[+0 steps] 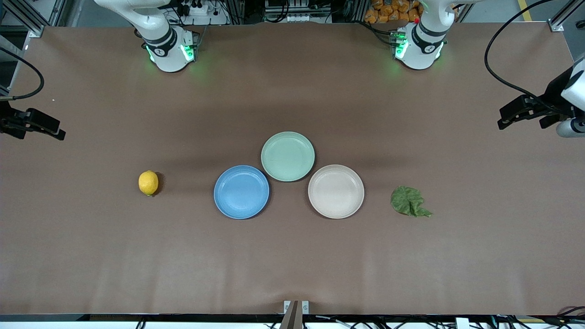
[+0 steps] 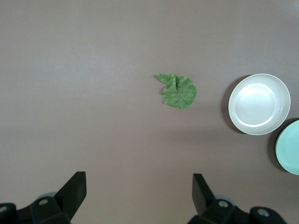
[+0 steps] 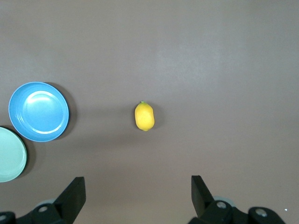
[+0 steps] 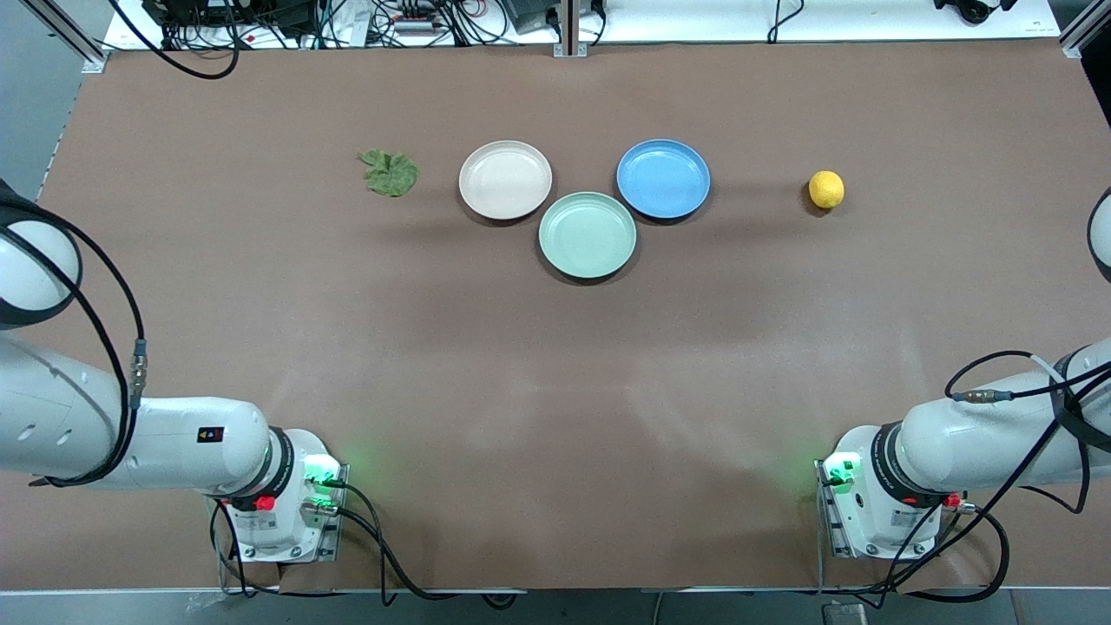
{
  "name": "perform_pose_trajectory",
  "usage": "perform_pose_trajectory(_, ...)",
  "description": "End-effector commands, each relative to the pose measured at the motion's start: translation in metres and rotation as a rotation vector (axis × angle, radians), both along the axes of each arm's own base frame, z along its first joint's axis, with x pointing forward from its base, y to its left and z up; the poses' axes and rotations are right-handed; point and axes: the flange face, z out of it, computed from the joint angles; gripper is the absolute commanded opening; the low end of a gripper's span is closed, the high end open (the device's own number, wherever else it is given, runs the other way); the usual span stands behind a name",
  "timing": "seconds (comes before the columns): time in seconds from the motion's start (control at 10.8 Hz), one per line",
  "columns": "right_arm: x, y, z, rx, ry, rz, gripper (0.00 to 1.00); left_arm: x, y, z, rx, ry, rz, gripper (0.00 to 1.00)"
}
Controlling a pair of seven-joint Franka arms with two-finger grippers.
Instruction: Place lemon and lettuce in plates
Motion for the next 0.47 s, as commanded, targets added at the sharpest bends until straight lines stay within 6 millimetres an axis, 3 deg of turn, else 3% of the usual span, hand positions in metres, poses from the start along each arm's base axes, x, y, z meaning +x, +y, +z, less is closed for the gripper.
perform_pose_trajectory(0.0, 0.0008, 0.0003, 0.002, 0.011, 0.01, -0.004, 1.0, 0.0003, -0.0005, 0.0052, 0.005, -0.014, -0.015, 1.0)
perform_pose_trajectory(0.37, 0.0012, 0.0027, -0.0024, 0.01, 0.02, 0.001, 1.0, 0.0004, 0.0009, 0.0059, 0.002, -0.015, -0.015, 1.0)
